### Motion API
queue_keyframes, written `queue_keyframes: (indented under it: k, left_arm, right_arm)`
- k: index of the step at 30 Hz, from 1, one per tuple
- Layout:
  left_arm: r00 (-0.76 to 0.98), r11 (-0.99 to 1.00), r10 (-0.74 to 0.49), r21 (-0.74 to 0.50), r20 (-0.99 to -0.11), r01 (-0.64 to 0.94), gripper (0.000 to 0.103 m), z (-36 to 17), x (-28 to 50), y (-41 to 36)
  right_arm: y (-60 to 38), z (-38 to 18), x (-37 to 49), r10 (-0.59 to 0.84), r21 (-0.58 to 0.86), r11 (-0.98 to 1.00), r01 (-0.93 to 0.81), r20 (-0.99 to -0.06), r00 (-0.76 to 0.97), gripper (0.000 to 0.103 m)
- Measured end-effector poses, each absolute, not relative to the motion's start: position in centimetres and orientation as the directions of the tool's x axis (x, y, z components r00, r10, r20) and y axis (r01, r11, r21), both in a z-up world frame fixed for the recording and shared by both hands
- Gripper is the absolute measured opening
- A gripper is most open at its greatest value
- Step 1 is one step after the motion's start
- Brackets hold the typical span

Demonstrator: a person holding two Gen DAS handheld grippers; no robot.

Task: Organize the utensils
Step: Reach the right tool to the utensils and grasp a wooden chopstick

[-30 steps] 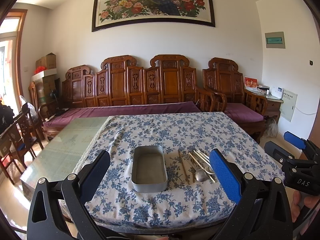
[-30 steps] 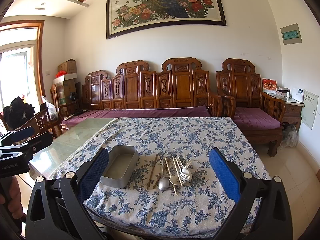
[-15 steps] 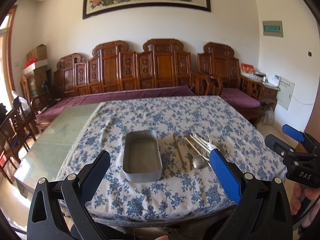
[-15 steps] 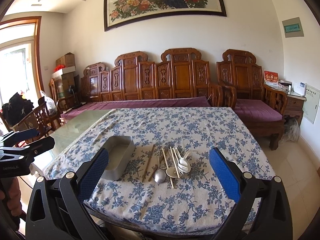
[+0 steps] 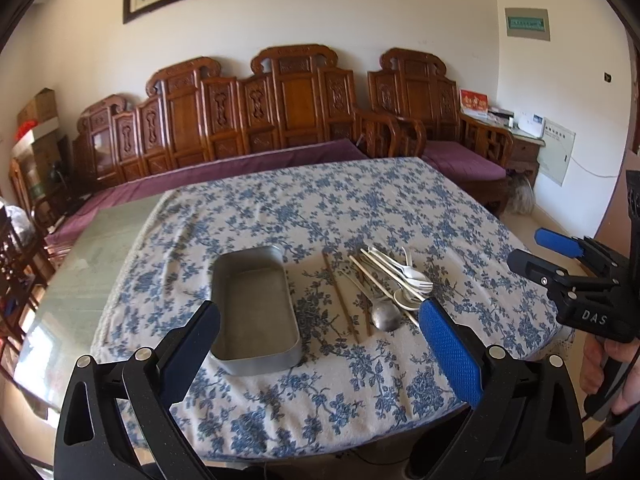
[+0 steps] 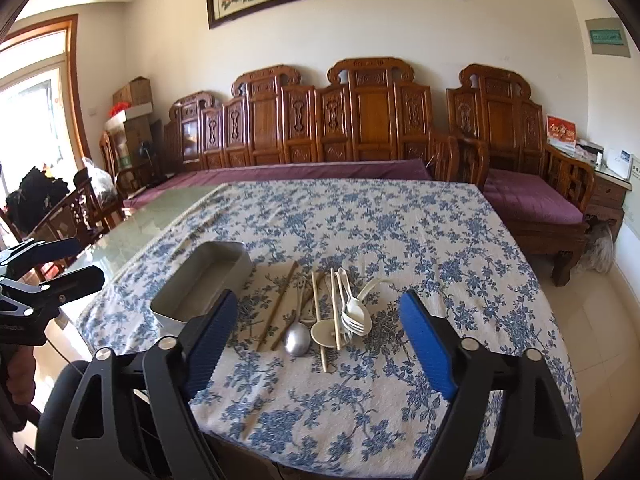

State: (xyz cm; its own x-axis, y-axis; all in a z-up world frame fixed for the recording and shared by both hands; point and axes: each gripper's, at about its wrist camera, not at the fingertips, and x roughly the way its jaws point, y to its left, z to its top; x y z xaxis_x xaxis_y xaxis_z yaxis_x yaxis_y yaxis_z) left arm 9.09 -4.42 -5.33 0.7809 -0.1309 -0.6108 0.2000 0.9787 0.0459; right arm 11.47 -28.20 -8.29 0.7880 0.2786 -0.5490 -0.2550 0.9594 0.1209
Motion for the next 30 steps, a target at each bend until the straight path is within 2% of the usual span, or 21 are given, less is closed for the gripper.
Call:
queue_keyframes:
  k: [7, 15, 21, 26, 30]
  left_arm:
    - [0.735, 0.973, -0.156, 0.025, -0.659, 0.228, 0.093, -7.7, 12.7, -5.4]
    - [0.672, 0.967, -0.178, 0.000, -0.719, 0.256, 0.077, -10.9, 16.9, -6.8]
    - [0.613, 0.963, -0.178, -0.010, -0.770, 0.268, 0.066, -14.0, 19.8, -7.8]
    - [0.585, 0.966, -0.153, 0.005, -0.796, 0.260, 0.065, -16.5, 21.4, -8.5]
    - [0.568, 0.966, -0.140, 0.013, -0.811, 0.257, 0.065, -17.9, 21.8, -8.5]
  right_arm:
    - [-29.4, -10.6, 15.2, 0.285, 0.142, 0.958, -0.251, -0.600, 0.748, 0.070]
    - [-29.7, -13.9, 19.6, 0.282, 0.122, 0.954, -0.272, -0.667, 0.690, 0.058]
    - [-29.4, -16.5, 21.2, 0.318, 0.149, 0.941, -0.305, -0.698, 0.641, 0.054]
    - [-28.0, -19.5, 21.4, 0.351, 0.178, 0.924, -0.338, -0.742, 0.571, 0.047]
    - [-27.3, -22.0, 21.6, 0.357, 0.197, 0.920, -0.338, -0.777, 0.518, 0.036]
